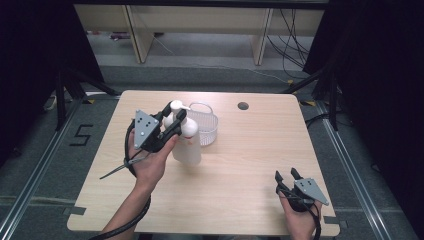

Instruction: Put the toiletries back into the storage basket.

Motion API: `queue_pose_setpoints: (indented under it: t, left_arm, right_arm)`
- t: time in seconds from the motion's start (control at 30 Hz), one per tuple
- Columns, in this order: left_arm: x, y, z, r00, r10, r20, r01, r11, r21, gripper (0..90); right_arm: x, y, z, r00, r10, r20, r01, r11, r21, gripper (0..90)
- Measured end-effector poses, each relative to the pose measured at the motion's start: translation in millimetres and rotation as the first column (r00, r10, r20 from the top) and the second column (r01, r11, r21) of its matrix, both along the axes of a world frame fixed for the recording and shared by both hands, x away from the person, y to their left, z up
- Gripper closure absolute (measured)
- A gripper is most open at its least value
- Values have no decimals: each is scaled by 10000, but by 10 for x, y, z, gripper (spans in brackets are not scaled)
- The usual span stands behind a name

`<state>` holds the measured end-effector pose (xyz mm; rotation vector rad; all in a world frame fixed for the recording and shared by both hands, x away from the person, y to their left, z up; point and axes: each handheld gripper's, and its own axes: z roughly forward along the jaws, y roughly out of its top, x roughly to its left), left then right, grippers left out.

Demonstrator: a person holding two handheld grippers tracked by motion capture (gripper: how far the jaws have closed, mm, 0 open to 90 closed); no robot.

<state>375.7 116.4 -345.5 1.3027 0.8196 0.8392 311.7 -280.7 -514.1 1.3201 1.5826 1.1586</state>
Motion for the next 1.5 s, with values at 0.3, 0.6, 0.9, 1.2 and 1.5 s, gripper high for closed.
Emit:
queue_pose_setpoints:
  t: [0.3,0.6,0.9,1.2,1.5]
  left_arm:
    - [34,-20,57,10000,-4,83,4,10000,8,590]
    - [71,-45,97,9998,-39,184,41,10000,-91,590]
    - [93,-52,135,9997,-43,248,45,10000,-80,590]
    - [122,-67,179,9996,-55,285,58,9999,-113,590]
    - [155,-67,235,9994,7,348,-3,9999,-111,589]
  right_arm:
    - [3,-6,2,10000,67,41,-66,9999,-98,425]
    - [3,-8,6,10000,45,43,-44,9998,-203,424]
    - [6,-3,-1,10000,52,73,-50,9998,-193,423]
    - [2,-4,1,10000,39,40,-38,9998,-187,421]
    - [2,-5,4,10000,10,42,-9,9998,-193,419]
